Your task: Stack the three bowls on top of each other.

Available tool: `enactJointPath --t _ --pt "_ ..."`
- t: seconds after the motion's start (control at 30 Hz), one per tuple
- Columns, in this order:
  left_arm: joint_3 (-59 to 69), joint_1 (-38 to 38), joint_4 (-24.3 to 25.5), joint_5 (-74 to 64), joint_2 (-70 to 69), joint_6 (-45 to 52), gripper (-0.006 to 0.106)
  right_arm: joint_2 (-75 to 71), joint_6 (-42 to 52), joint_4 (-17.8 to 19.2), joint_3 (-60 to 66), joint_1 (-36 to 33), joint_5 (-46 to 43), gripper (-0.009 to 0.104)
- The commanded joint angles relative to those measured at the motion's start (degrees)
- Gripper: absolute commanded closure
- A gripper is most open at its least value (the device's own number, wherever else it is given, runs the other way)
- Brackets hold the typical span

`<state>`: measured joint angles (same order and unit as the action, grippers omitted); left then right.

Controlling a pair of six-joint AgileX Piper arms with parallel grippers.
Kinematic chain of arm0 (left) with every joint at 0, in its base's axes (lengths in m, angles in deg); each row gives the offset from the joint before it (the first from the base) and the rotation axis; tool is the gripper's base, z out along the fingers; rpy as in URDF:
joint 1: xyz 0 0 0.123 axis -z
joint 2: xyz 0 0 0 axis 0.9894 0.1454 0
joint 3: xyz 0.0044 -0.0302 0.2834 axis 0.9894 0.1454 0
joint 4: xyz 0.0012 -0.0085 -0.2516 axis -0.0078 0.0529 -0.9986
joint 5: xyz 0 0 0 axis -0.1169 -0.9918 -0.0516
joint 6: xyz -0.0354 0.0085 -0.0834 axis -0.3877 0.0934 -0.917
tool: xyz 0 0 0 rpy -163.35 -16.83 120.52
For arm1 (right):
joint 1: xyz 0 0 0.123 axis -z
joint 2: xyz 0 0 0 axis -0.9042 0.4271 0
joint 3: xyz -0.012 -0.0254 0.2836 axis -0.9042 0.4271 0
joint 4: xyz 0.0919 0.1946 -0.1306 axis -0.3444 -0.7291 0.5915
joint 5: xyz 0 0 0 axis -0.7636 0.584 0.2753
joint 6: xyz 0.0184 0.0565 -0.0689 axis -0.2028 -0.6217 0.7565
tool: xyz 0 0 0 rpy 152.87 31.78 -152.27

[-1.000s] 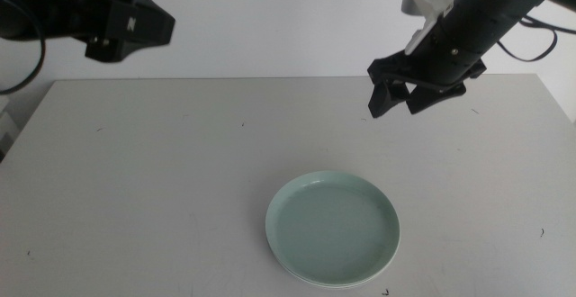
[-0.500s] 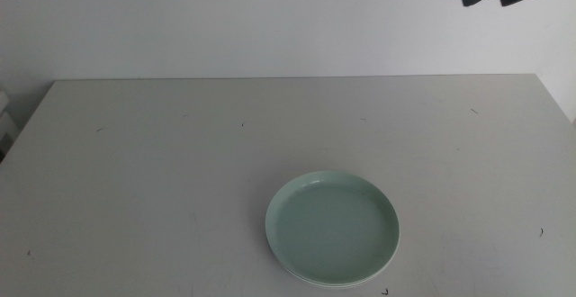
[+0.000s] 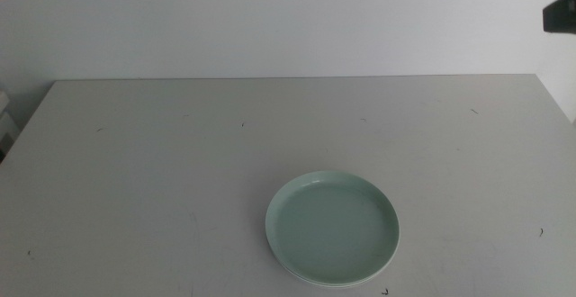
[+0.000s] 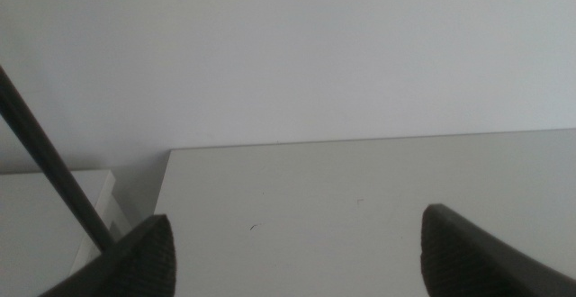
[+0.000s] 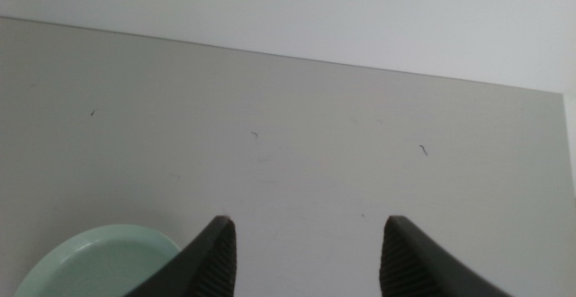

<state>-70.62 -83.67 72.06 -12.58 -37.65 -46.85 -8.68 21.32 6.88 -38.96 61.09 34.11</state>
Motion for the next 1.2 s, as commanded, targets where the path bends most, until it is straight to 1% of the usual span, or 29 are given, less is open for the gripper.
enactJointPath --t 0.0,0.13,0.27,0.37,0.43,0.5,0.73,0.87,1.17 --pt "2.91 0.4 -0.84 7.84 -4.59 0.16 -0.005 -6.82 1.33 0.41 6.3 0.28 -10.14 0.053" --pt "12.56 0.4 -0.89 16.21 -12.18 0.16 -0.005 -16.87 1.37 0.86 19.48 0.28 -19.13 0.053" --pt "21.65 0.4 -2.11 18.94 -18.67 0.1 -0.005 -26.42 1.44 3.51 31.43 0.28 -27.02 0.053" --pt "27.32 0.4 -4.75 21.53 -23.48 0.1 -0.005 -33.32 1.39 4.98 38.41 0.28 -31.17 0.053" --pt "30.35 0.4 -7.53 22.72 -27.16 0.1 -0.005 -36.73 1.39 5.21 42.07 0.28 -32.47 0.053" --pt "33.07 0.4 -8.6 22.83 -30.07 0.2 -0.005 -39.83 1.39 5.27 44.76 0.28 -33.2 0.053" --pt "38.53 0.4 -9.08 21.92 -36.07 0.08 -0.005 -43.84 1.14 5.27 48.2 0.28 -33.3 0.053" --pt "39.12 0.4 -9.26 18.66 -36.43 0.08 -0.005 -43.71 1.14 5.27 48.2 0.28 -32.71 0.054" --pt "39.83 0.4 -9.35 17.61 -36.37 0.08 -0.005 -43.82 1.18 5.35 48.2 0.28 -32.78 0.054"
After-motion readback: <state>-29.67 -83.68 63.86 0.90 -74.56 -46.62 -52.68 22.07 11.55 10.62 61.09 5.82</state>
